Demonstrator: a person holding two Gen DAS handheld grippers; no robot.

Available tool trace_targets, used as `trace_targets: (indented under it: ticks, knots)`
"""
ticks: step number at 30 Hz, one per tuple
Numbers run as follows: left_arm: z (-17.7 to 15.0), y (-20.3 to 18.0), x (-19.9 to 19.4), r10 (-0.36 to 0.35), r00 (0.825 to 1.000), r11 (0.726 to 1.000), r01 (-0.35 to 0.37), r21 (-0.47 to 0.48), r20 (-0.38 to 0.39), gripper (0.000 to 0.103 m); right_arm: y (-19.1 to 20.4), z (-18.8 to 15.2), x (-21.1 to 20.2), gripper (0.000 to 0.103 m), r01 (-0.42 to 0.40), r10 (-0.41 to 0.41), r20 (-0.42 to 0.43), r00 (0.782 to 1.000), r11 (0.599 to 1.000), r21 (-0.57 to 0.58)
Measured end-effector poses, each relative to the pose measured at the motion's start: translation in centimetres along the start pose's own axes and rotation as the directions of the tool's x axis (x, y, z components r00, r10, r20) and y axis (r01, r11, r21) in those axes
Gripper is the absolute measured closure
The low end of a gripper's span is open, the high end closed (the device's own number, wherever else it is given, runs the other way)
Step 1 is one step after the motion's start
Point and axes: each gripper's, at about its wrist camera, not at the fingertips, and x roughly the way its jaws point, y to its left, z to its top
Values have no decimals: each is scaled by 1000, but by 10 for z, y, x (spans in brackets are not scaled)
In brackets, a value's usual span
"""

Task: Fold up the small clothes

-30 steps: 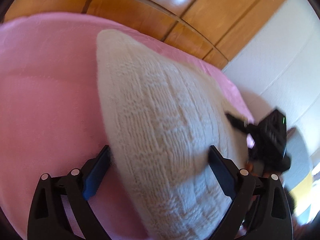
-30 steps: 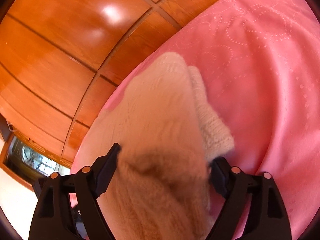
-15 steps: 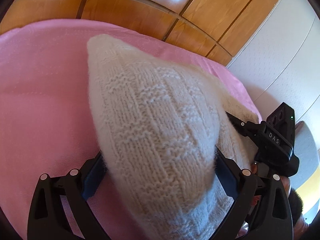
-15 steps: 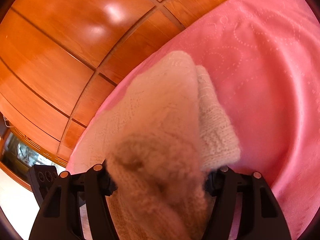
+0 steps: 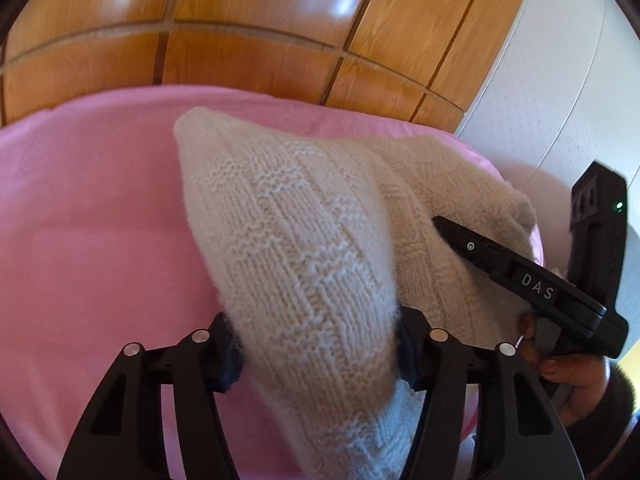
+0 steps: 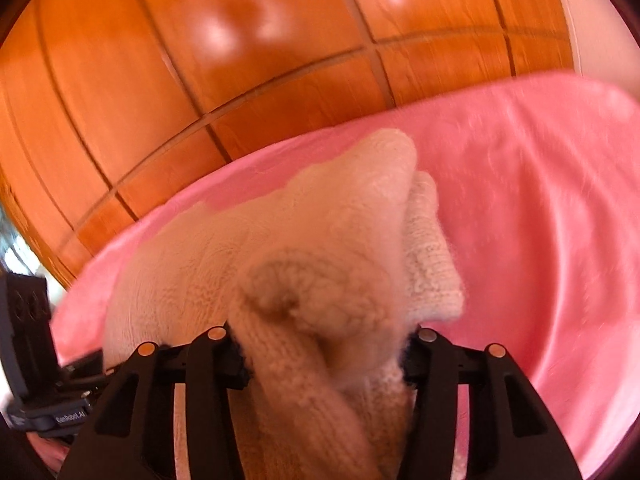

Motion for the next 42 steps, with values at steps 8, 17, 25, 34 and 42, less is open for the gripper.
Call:
trace_targets:
  ticks: [8,17,25,34,42]
  knots:
    - [1,3,-36,93,990,994,-98,39,103,47,50,-8,-10,57,32,-28,28,999,987,-158]
    - [6,26,-64,230,951,966,-248,70,205,47,107,-8,3,57,-40,55,57,997,969,-242]
    - [41,47,-53,286,920,940,-324,108,268,47,140,16,36,58,-63,89,76,993,953,-295]
    - [95,30,4,225,923,926,-302,227,312,47,115,72,57,58,21,25,170,985,964,-266]
    - [118,16,87,189,944,918,-268,293,270,47,47,93,82,58,127,-87,203,975,973,-195]
